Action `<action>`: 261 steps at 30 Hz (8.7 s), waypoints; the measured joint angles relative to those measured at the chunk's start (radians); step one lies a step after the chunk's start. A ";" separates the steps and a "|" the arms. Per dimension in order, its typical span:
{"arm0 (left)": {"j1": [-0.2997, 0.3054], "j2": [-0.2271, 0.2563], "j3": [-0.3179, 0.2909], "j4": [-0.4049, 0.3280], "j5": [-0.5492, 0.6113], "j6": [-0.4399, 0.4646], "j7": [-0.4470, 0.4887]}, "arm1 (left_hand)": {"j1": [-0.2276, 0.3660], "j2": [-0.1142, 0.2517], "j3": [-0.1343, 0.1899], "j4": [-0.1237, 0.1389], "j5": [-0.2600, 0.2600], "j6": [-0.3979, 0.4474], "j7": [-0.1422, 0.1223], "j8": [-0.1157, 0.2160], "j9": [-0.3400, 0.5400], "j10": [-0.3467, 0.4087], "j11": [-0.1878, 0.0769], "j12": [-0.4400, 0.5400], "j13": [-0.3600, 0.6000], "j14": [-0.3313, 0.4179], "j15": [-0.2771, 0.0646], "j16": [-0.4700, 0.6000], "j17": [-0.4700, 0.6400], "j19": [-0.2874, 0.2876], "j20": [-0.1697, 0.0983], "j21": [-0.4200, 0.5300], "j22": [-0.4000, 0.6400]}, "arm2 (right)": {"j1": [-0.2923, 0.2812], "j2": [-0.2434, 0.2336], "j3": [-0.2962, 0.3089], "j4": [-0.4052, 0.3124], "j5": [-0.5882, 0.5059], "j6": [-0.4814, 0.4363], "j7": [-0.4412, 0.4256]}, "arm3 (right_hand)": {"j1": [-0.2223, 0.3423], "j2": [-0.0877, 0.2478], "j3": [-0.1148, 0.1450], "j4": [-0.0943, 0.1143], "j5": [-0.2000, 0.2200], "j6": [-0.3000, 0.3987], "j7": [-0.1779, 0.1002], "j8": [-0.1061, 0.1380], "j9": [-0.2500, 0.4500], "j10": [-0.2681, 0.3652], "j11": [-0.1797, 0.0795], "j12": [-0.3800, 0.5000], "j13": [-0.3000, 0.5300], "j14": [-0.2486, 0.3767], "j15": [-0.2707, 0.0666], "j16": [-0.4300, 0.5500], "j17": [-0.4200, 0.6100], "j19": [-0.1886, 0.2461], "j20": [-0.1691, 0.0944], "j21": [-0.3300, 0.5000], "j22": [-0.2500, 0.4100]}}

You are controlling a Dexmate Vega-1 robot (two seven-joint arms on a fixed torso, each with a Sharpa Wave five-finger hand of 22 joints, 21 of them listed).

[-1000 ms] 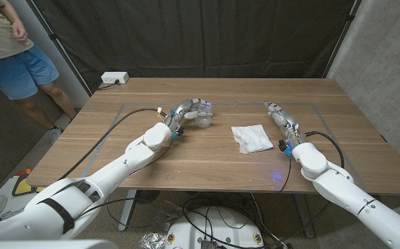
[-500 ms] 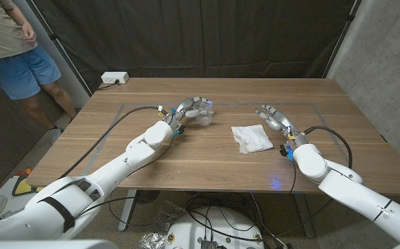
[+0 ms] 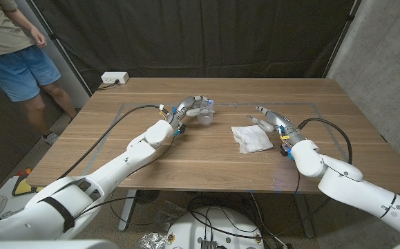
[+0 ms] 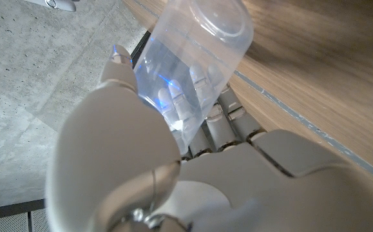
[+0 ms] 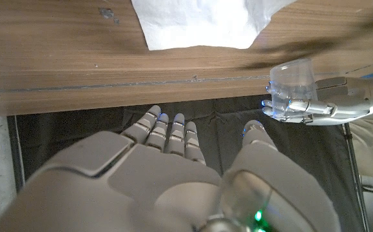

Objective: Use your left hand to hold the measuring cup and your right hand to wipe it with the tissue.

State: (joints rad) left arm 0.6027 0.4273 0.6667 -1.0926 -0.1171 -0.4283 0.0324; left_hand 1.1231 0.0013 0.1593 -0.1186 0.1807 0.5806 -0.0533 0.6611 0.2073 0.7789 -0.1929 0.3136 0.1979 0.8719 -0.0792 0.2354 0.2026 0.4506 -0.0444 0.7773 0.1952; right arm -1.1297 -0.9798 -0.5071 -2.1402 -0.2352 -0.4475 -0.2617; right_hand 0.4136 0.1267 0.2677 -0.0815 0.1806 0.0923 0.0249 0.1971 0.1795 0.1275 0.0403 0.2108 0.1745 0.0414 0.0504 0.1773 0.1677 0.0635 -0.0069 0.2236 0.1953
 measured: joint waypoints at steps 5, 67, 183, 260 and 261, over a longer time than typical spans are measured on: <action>0.003 0.001 0.000 -0.010 0.001 0.005 0.002 | 0.000 0.000 0.007 0.001 0.000 0.000 0.000 0.000 0.000 0.000 0.000 -0.008 0.005 0.000 0.000 -0.004 0.004 -0.006 0.000 0.001 0.000 | 0.035 -0.023 -0.048 -0.037 -0.078 -0.065 0.069 | 0.007 0.007 0.000 0.000 0.000 -0.028 -0.005 -0.012 0.005 -0.013 -0.012 -0.004 0.000 -0.005 -0.005 0.000 0.000 0.000 0.000 0.000 0.000; 0.044 0.045 -0.030 -0.098 -0.013 0.021 -0.004 | 0.000 0.000 0.021 0.001 0.000 -0.002 -0.002 -0.001 0.004 0.004 0.004 -0.051 0.009 0.003 -0.003 -0.017 0.009 -0.017 0.000 0.023 -0.004 | 0.258 0.043 -0.357 -0.047 -0.626 -0.388 0.728 | 0.340 0.009 0.047 -0.081 0.027 0.123 -0.018 0.038 0.004 0.226 -0.041 0.079 0.010 0.372 -0.093 0.068 0.021 0.247 -0.035 0.131 0.026; -0.092 -0.079 0.029 0.054 -0.228 -0.059 -0.459 | -0.087 0.032 0.023 0.032 0.012 -0.142 0.009 -0.048 0.004 -0.158 0.032 -0.119 0.032 -0.057 -0.017 -0.008 0.079 -0.176 0.019 0.024 -0.009 | -0.026 0.488 0.062 0.312 0.168 0.380 -0.462 | 0.681 0.039 -0.029 -0.034 0.011 0.891 -0.100 0.192 0.032 0.944 -0.110 0.341 0.227 0.915 -0.190 0.574 0.448 0.345 -0.034 0.585 0.220; -0.150 -0.168 0.056 0.140 -0.197 -0.111 -0.435 | -0.086 0.031 0.037 0.018 0.012 -0.142 0.009 -0.043 0.002 -0.192 0.048 -0.113 0.046 -0.048 -0.016 0.039 0.134 -0.172 0.016 0.029 -0.007 | -0.066 0.619 0.084 0.240 0.534 0.373 -0.450 | 0.735 0.037 -0.075 -0.043 0.008 0.935 -0.059 0.193 0.046 1.017 -0.080 0.344 0.259 0.936 -0.197 0.700 0.483 0.326 -0.037 0.747 0.252; -0.150 -0.169 0.056 0.141 -0.197 -0.113 -0.435 | -0.086 0.031 0.037 0.018 0.012 -0.142 0.009 -0.043 0.002 -0.192 0.048 -0.113 0.046 -0.048 -0.016 0.039 0.134 -0.170 0.013 0.029 -0.007 | -0.066 0.619 0.084 0.240 0.535 0.371 -0.450 | 0.735 0.037 -0.076 -0.043 0.008 0.935 -0.059 0.192 0.046 1.017 -0.080 0.343 0.259 0.936 -0.197 0.701 0.483 0.324 -0.036 0.747 0.252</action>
State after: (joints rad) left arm 0.4525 0.2586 0.7223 -0.9515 -0.3142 -0.5414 -0.4025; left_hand 1.0368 0.0324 0.1962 -0.1010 0.1923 0.4391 -0.0446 0.6177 0.2093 0.5872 -0.1445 0.2006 0.2443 0.8239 -0.0951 0.2745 0.3367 0.2808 -0.0312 0.8064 0.1885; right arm -1.1957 -0.3611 -0.4232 -1.8998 0.2996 -0.0766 -0.7119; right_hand 1.1484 0.1639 0.1915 -0.1240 0.1890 1.0272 -0.0342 0.3892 0.2258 1.1447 -0.0396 0.5534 0.4336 0.9776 -0.1462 0.8782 0.6511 0.3880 -0.0425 0.9709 0.4477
